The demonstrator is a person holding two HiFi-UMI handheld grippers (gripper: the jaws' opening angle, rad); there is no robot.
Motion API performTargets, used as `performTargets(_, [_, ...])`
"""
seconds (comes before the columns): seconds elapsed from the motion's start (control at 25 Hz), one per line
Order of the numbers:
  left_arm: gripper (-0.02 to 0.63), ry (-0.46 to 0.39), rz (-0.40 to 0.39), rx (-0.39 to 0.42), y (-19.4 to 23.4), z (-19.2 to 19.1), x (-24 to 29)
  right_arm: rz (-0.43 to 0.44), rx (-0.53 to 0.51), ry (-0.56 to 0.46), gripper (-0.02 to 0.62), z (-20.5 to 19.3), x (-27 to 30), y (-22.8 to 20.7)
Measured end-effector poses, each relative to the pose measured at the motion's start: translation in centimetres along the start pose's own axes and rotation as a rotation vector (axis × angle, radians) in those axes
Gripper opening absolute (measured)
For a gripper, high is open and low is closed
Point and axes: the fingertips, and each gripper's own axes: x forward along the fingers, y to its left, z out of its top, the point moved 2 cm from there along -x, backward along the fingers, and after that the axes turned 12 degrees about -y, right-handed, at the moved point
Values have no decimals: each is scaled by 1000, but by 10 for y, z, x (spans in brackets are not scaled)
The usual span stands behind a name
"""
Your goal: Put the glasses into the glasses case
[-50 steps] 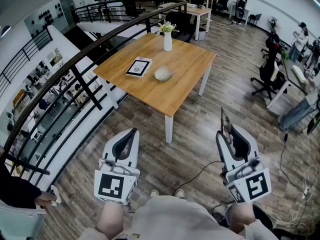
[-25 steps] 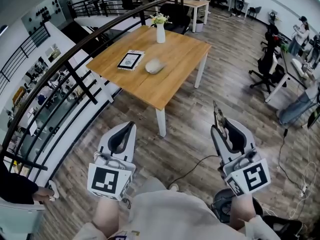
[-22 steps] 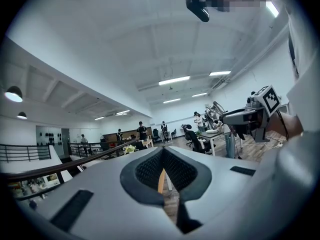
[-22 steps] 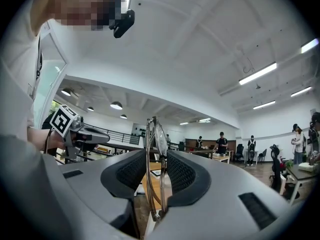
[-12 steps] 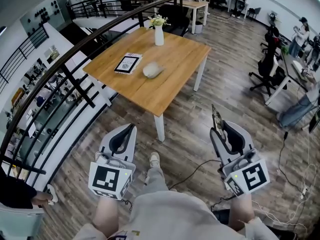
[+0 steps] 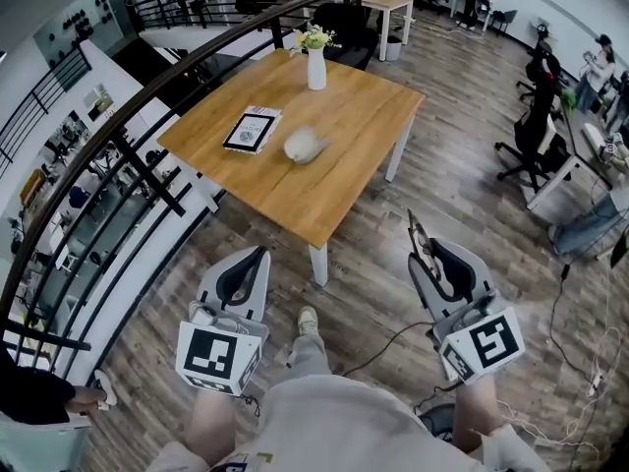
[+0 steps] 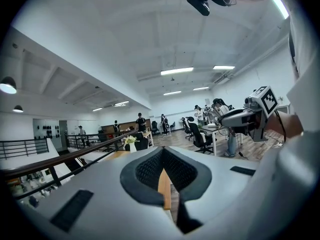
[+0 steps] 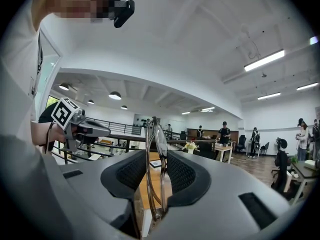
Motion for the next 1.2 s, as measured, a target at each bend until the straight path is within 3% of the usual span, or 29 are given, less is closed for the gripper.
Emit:
performTargets(0.32, [15,16,7,-39,80,-31,64,44,8,33,146,-19,102,-22])
performTargets(0.68, [15,70,-41,-99,177,-69,137,67,-14,102,146,-32,239,-40])
performTargets(0.96, [15,97,-46,-155,223,-117,195,146,-99,179,146,-67,317,-57])
performTargets(1.2, [15,134,-64,-193,226,-143,213,211,-82,206,146,-84,354,-70])
